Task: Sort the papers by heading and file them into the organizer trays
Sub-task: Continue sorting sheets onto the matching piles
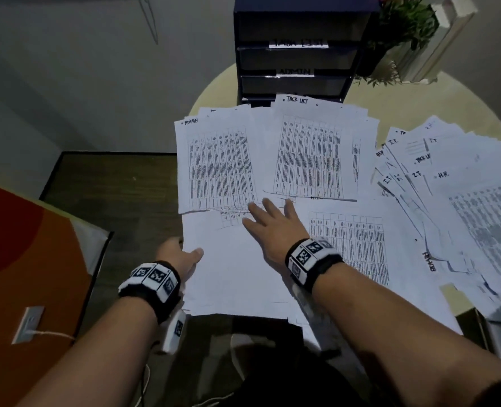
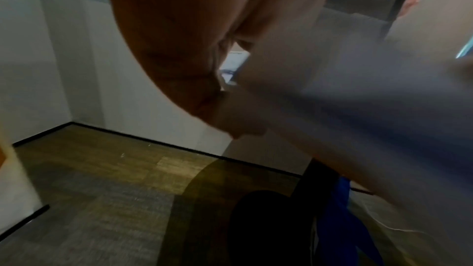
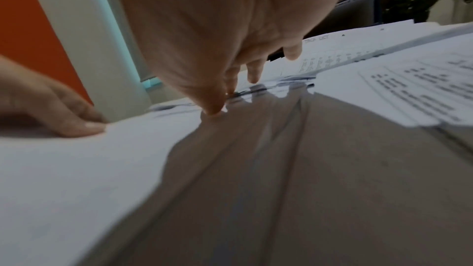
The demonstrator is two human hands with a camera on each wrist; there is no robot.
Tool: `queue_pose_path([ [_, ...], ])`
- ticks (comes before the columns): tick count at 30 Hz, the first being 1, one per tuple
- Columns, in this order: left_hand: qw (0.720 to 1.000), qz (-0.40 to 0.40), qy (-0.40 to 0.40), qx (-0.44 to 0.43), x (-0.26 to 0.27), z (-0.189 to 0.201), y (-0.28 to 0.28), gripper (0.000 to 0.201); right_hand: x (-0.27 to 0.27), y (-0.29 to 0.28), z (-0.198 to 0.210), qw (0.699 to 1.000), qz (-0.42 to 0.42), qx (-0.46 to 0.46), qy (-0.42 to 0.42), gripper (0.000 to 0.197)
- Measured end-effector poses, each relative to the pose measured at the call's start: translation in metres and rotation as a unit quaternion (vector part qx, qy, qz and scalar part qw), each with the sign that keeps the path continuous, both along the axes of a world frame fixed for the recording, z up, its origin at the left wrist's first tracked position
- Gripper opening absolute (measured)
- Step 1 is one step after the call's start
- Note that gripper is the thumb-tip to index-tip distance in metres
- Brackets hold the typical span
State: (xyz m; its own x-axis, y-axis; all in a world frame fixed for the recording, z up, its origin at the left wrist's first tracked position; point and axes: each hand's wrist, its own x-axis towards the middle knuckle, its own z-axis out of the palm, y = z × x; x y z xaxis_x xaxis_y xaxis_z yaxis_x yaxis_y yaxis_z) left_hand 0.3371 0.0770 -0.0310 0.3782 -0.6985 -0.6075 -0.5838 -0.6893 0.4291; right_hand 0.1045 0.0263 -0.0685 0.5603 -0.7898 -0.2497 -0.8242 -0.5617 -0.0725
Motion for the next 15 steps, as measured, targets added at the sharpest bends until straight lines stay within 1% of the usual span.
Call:
queue_pose_path([
  [1,1.000,-0.008,0.001,-0.022,-0.003,0.005,0.003,0.028,0.003,-0.002,0.003,1.000,0.003,0.014,0.023,0.073],
  [2,0.999,-0.009,0.010,-0.044,-0.005,0.010,0.005,0.020,0.006,-0.005,0.006,0.999,-0.003,0.027,0.046,0.077],
  [3,0.998,-0.005,0.025,-0.062,-0.006,0.017,0.006,0.018,0.009,-0.007,0.010,0.997,-0.015,0.040,0.066,0.081],
  [4,0.996,-0.003,0.040,-0.078,-0.007,0.025,0.006,0.017,0.012,-0.009,0.013,0.995,-0.029,0.050,0.083,0.082],
  [6,0.994,-0.023,0.044,-0.101,-0.010,0.043,0.009,0.017,0.017,-0.013,0.017,0.991,-0.051,0.066,0.101,0.079],
  [8,0.992,-0.041,0.055,-0.109,-0.013,0.057,0.012,0.018,0.023,-0.016,0.021,0.988,-0.069,0.088,0.108,0.076],
  [10,0.990,-0.037,0.079,-0.111,-0.011,0.066,0.016,0.019,0.027,-0.019,0.025,0.985,-0.086,0.101,0.111,0.071],
  [11,0.989,-0.024,0.101,-0.106,-0.008,0.069,0.019,0.021,0.029,-0.020,0.026,0.984,-0.094,0.102,0.109,0.069],
  [13,0.980,0.021,0.174,-0.093,-0.002,0.074,0.023,0.027,0.033,-0.020,0.029,0.987,-0.103,0.089,0.092,0.065],
  [15,0.966,0.058,0.235,-0.092,0.005,0.080,0.026,0.026,0.037,-0.017,0.033,0.991,-0.100,0.073,0.041,0.058],
])
